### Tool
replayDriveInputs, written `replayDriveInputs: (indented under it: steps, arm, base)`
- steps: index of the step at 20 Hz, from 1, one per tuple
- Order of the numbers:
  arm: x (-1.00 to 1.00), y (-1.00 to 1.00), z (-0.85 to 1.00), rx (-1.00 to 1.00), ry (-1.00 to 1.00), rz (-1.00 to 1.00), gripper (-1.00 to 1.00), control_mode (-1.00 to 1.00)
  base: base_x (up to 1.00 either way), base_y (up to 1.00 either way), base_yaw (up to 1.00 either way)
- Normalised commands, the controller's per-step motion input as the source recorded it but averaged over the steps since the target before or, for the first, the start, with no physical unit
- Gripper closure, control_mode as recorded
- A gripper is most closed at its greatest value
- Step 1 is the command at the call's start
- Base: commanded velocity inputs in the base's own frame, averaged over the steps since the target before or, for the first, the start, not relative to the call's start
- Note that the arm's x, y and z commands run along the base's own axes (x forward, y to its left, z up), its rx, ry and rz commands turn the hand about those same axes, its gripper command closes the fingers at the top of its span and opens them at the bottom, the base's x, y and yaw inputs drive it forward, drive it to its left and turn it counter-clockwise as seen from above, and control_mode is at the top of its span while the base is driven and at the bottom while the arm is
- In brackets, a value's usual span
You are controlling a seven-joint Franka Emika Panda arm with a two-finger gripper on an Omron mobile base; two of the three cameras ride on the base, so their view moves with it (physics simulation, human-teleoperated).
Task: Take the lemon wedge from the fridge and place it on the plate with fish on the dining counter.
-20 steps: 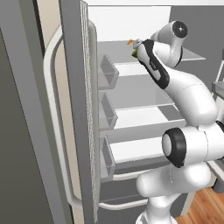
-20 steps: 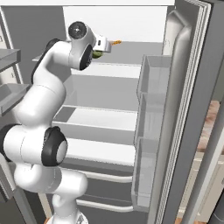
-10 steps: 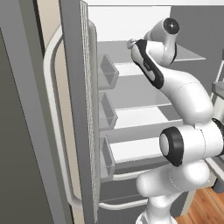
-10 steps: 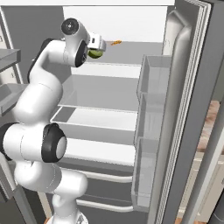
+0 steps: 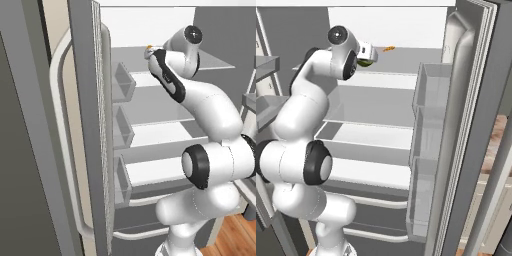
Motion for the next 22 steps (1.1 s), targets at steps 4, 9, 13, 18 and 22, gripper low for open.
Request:
replayDriveInputs:
  steps: [4, 9, 13, 18, 22]
  arm:
    - [0.28, 0.00, -0.08, 0.00, 0.00, 0.00, -1.00, -1.00]
    - [0.39, 0.00, -0.16, 0.00, 0.01, 0.00, -1.00, -1.00]
    - [0.33, 0.00, -0.12, 0.00, 0.04, 0.00, -1.00, -1.00]
    - [0.29, 0.00, -0.07, 0.00, 0.01, 0.00, -1.00, -1.00]
    - [0.23, 0.00, 0.00, 0.00, 0.00, 0.00, -1.00, -1.00]
  base:
    - [0.00, 0.00, 0.00]
    - [0.00, 0.00, 0.00]
    - [0.00, 0.00, 0.00]
    - [0.00, 0.00, 0.00]
    - [0.00, 0.00, 0.00]
